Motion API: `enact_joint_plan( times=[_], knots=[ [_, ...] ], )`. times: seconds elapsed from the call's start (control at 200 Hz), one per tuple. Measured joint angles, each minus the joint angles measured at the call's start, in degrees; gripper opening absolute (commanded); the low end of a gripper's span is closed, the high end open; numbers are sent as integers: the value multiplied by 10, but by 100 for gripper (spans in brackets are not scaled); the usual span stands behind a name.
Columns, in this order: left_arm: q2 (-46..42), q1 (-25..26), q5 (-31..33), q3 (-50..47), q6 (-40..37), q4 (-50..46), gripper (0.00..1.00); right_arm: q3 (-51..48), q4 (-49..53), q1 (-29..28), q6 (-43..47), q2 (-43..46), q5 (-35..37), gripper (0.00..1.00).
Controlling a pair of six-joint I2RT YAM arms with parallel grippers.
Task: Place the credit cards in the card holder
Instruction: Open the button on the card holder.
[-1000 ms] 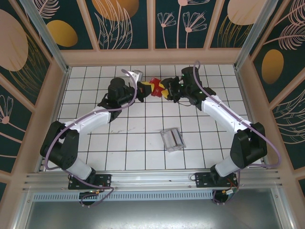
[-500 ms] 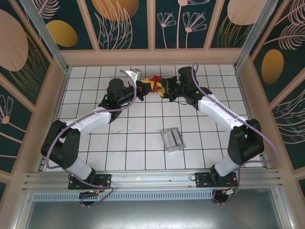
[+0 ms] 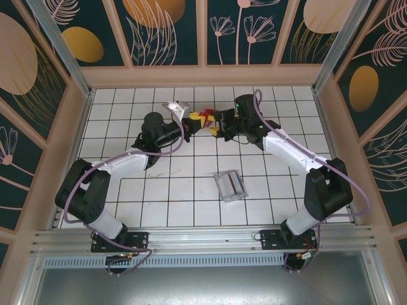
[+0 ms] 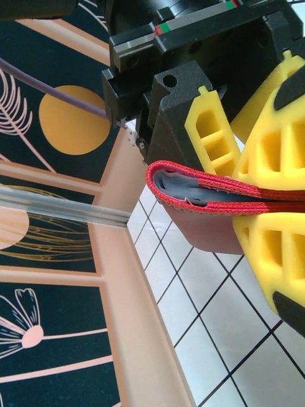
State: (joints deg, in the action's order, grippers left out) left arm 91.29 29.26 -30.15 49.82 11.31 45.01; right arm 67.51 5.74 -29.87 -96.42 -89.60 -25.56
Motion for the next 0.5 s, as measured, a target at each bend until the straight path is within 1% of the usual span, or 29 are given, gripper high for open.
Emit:
enact_joint_plan(
  times=[0.07, 0.2, 0.355, 0.46, 0.5],
  knots=[
    [3, 0, -7, -2, -9, 3, 0, -9, -12, -1, -10, 2, 1, 34],
    [9, -1, -9, -10, -17, 22, 0, -25, -38, -6, -32, 4, 6, 35],
    [14, -1, -8, -22, -17, 45, 0, -39, -55, -9, -54, 4, 6, 41],
    [16, -1, -5, -28, -19, 54, 0, -52, -75, -11, -71, 4, 6, 41],
    [16, -1, -4, -32, -19, 59, 0, -55, -79, -12, -75, 4, 5, 38]
  ],
)
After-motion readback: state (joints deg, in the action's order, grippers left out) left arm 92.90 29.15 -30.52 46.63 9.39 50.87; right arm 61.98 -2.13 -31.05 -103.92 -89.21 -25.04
